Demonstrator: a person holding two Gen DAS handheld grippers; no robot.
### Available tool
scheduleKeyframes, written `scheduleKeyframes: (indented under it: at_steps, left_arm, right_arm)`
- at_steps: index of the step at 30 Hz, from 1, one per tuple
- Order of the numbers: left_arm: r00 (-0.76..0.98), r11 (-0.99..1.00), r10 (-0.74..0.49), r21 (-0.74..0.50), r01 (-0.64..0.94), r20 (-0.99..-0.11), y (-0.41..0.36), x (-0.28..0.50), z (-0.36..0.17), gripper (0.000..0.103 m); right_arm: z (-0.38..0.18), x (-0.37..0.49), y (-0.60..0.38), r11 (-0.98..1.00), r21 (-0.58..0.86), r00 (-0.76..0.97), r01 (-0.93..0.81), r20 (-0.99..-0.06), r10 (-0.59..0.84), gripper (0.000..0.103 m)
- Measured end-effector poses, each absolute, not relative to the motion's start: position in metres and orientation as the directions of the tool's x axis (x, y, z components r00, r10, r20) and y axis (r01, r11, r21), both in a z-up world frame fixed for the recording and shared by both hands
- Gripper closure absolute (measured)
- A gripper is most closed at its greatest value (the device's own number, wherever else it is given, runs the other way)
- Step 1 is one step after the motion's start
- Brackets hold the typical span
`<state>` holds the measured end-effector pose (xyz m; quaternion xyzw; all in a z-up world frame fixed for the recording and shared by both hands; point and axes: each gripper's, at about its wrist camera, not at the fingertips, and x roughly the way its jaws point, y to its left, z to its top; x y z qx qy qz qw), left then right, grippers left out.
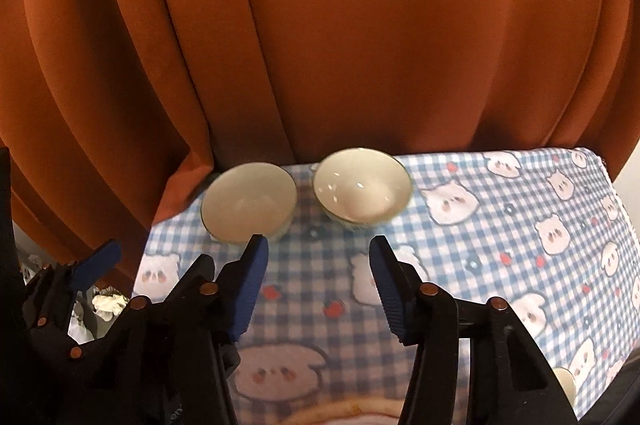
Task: Organize plates and bowls
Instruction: 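Withdraw both tools and move them toward the white bowls, then grasp a white bowl rim with both tools and lift it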
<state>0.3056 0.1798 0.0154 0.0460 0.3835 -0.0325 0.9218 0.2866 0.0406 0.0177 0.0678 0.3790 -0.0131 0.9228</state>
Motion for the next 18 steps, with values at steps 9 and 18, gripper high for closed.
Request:
scheduleKeyframes:
  at_steps: [9, 18]
  left_arm:
    - [0.672, 0.992, -0.045, 0.049, 0.120, -0.740, 0.187, 0.359, -0.007, 0.047]
    - [0.635, 0.993, -0.034, 0.044, 0.106, -0.771, 0.190, 0.410, -0.040, 0.049]
  right_arm:
    - [-0.002, 0.341, 0.062, 0.987, 0.129, 0.699, 0.094, -0.714, 0.027, 0.057]
    - [-0.034, 0.400, 0.073, 0.989, 0.099, 0.647, 0.106, -0.762, 0.007, 0.064]
